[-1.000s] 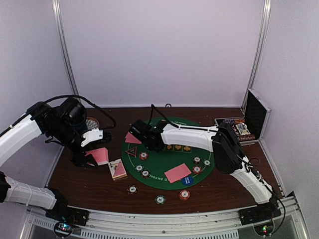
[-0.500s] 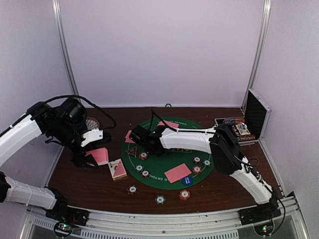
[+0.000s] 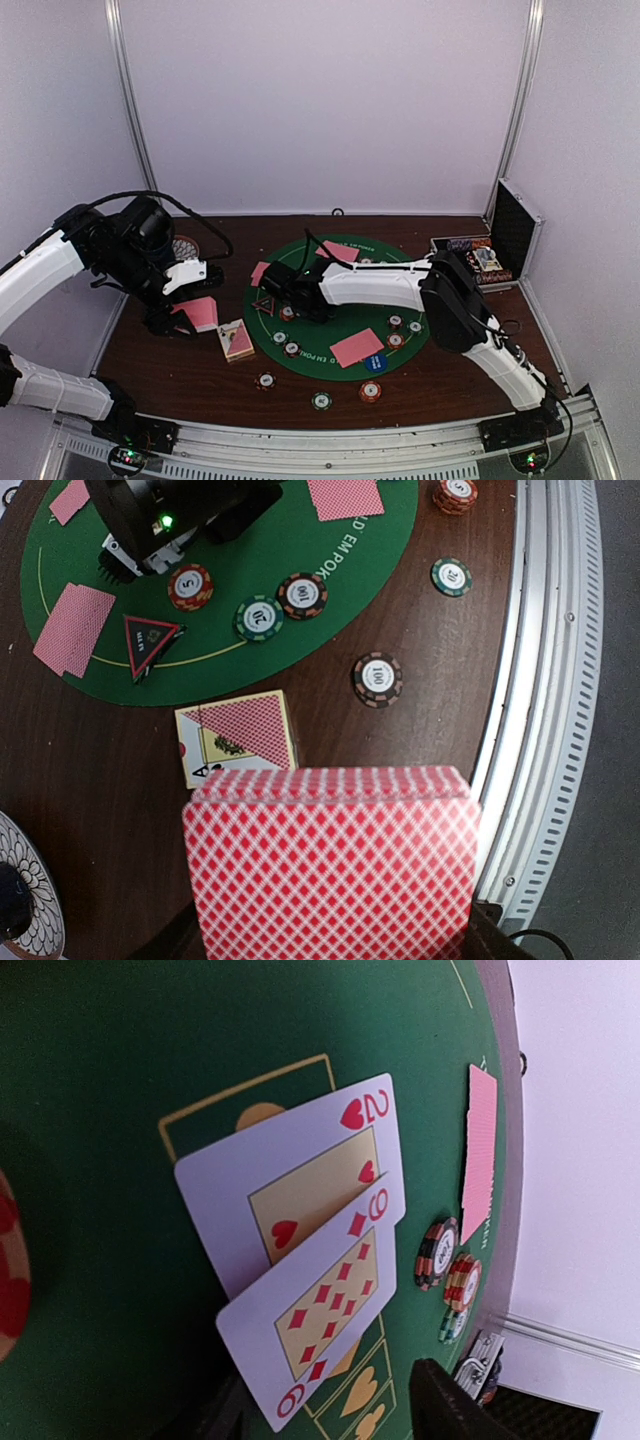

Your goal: Distribute texas hold em gaming equipment

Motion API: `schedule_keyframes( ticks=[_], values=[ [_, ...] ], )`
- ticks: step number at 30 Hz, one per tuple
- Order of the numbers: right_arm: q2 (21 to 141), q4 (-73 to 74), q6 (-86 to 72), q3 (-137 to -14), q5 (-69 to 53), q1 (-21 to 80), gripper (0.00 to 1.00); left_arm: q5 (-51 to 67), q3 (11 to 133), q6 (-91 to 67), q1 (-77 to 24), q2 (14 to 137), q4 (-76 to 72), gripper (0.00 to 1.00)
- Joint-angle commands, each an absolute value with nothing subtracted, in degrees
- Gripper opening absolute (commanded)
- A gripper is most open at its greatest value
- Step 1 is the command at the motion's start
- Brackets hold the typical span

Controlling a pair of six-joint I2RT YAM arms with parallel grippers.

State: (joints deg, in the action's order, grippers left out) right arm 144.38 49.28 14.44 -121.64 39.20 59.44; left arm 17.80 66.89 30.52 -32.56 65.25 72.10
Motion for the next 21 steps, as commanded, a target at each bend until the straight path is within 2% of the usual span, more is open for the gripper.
schedule_keyframes(
  ticks=[1,6,16,21],
  values=[
    [140.2,51.0,11.8,-119.7,35.7,59.8,0.66,19.1,67.5,31.0,-32.3,64.5,71.2,0.0],
    [137.5,51.2,9.6,-119.0,34.3,59.2,0.79,19.1,67.6,31.0,-32.3,64.4,71.4,0.0],
    [130.6,52.0,2.8,-116.5,28.8,55.8,0.85,18.8,67.4,31.1,-32.3,63.9,71.6,0.0],
    [121.8,50.4,-9.0,-112.9,18.9,51.4,0.92,18.7,67.6,31.2,-32.3,63.7,71.8,0.0]
  ],
)
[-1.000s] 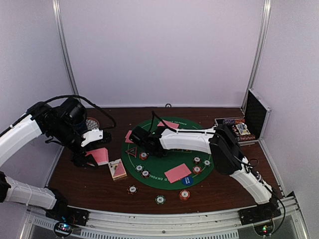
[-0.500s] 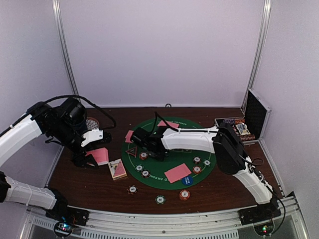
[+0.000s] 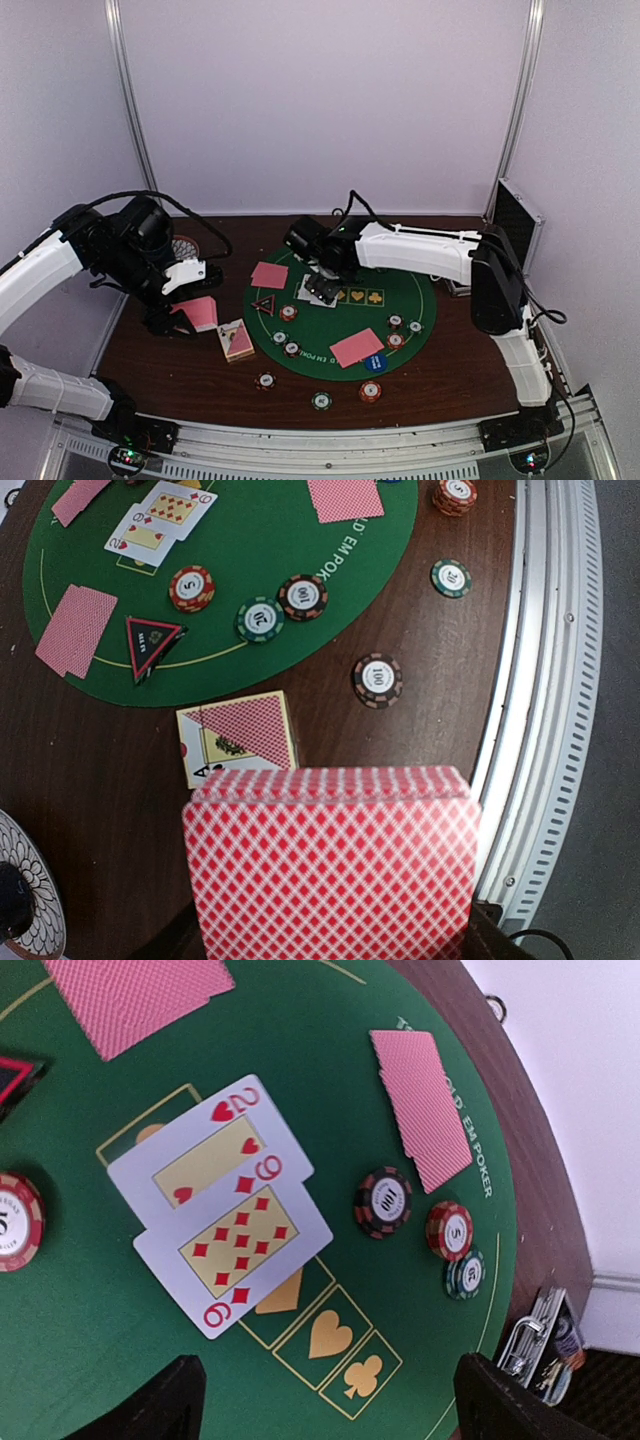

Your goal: Distribute texas hold em gaming equipment

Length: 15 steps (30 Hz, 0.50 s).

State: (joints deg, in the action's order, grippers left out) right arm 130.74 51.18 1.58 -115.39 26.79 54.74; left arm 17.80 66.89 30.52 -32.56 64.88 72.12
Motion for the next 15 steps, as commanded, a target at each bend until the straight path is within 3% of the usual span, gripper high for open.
schedule_keyframes(
  ticks=[1,3,11,15],
  values=[
    [119.7,49.3,-10.6,-111.3,16.4,50.7,0.95,18.7,67.5,31.2,-32.3,63.8,71.8,0.0],
    [116.4,48.1,-13.7,-109.1,12.0,50.1,0.99,18.7,67.6,31.4,-32.3,64.0,71.8,0.0],
    [110.0,46.9,-26.6,-104.1,-9.5,50.0,1.0,18.5,67.8,31.4,-32.3,64.2,71.9,0.0],
    [106.9,38.3,-37.1,-96.3,-22.3,50.8,1.0,18.9,67.9,31.2,-32.3,64.3,71.9,0.0]
  ],
)
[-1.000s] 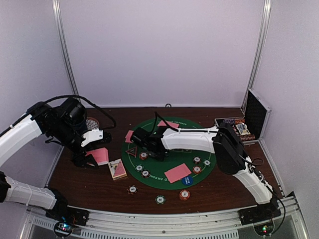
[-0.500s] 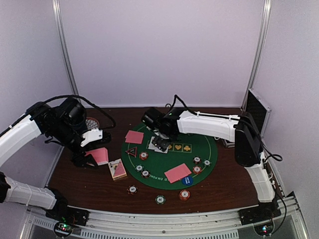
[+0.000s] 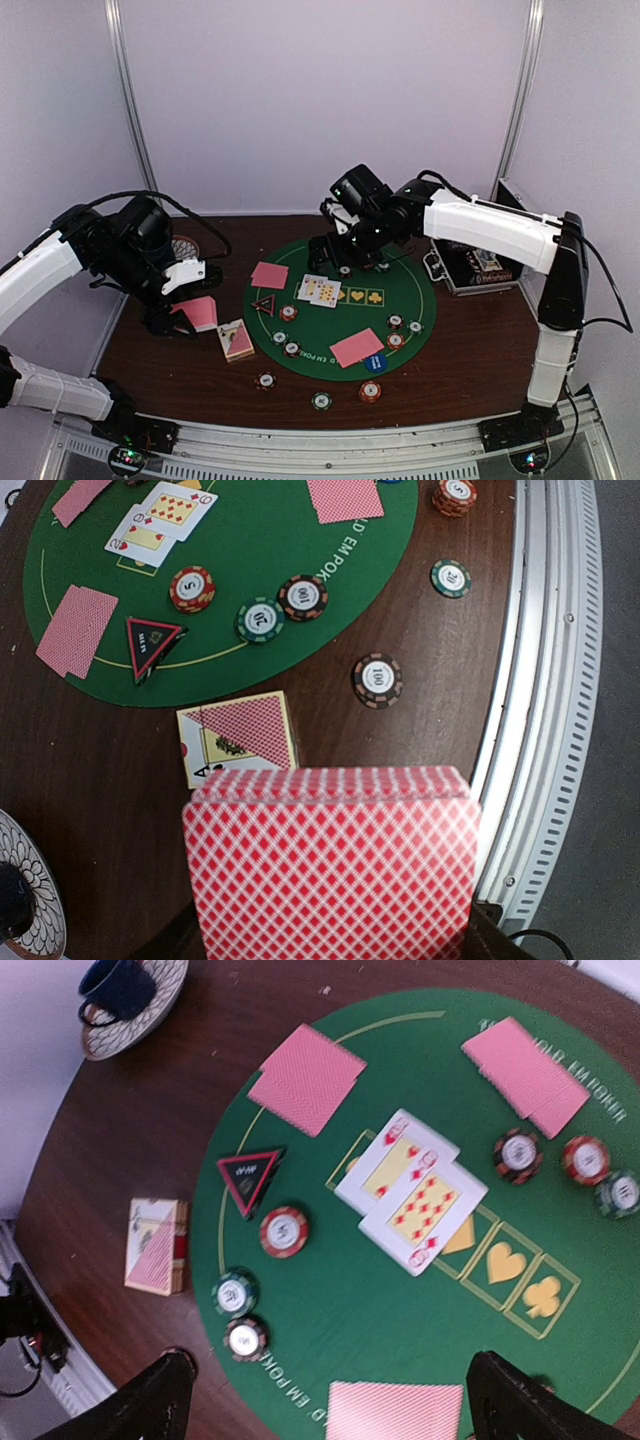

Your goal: Distribute texas hold em gaming equipment

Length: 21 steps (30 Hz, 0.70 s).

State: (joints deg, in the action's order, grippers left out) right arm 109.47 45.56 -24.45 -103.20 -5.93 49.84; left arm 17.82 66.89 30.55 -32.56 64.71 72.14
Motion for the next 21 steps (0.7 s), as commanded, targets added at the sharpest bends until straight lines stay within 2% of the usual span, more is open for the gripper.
schedule_keyframes(
  ticks=[1,8,17,21],
  values=[
    [106.2,34.7,-39.9,-94.2,-25.3,51.2,1.0,19.1,67.9,31.2,-32.2,64.4,71.9,0.0],
    [106.6,11.1,-56.7,-87.7,-39.4,55.3,1.0,20.1,68.8,30.8,-32.3,65.3,71.9,0.0],
    [111.4,0.2,-65.0,-89.5,-43.0,60.2,1.0,20.9,69.3,30.1,-32.3,65.6,71.9,0.0],
    [113.1,-3.6,-66.8,-90.4,-44.0,61.0,0.96,21.4,69.7,29.7,-32.3,65.7,71.9,0.0]
  ],
)
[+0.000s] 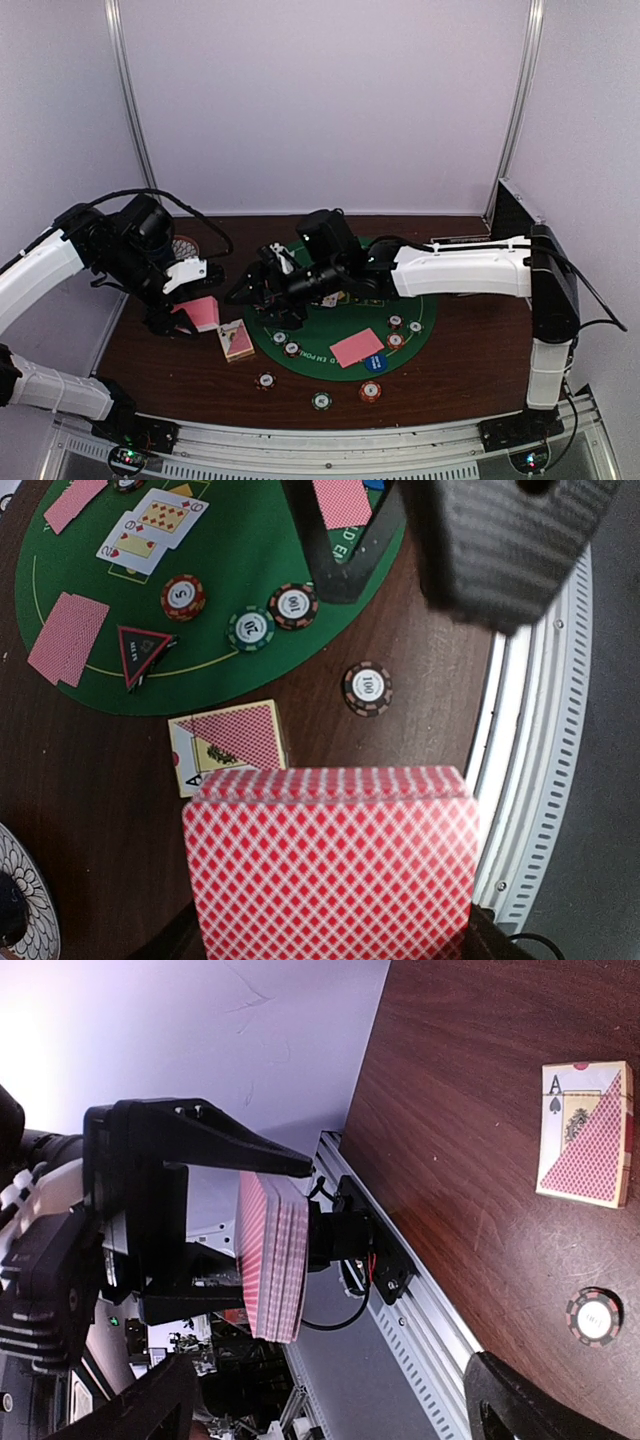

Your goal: Distribute texas hold em gaming equipment

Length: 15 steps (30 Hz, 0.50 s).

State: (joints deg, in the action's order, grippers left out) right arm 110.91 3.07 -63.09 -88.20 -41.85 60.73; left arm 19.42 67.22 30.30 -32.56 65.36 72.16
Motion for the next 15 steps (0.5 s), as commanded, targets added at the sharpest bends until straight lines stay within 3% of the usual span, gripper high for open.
schedule_keyframes(
  ticks=[1,15],
  values=[
    [113.6,-4.2,-67.1,-90.8,-44.3,61.2,0.96,21.6,69.8,29.6,-32.3,65.8,71.9,0.0],
    [120.9,-12.2,-72.8,-96.6,-46.7,63.4,0.92,22.3,70.7,29.3,-32.3,66.5,71.9,0.0]
  ],
)
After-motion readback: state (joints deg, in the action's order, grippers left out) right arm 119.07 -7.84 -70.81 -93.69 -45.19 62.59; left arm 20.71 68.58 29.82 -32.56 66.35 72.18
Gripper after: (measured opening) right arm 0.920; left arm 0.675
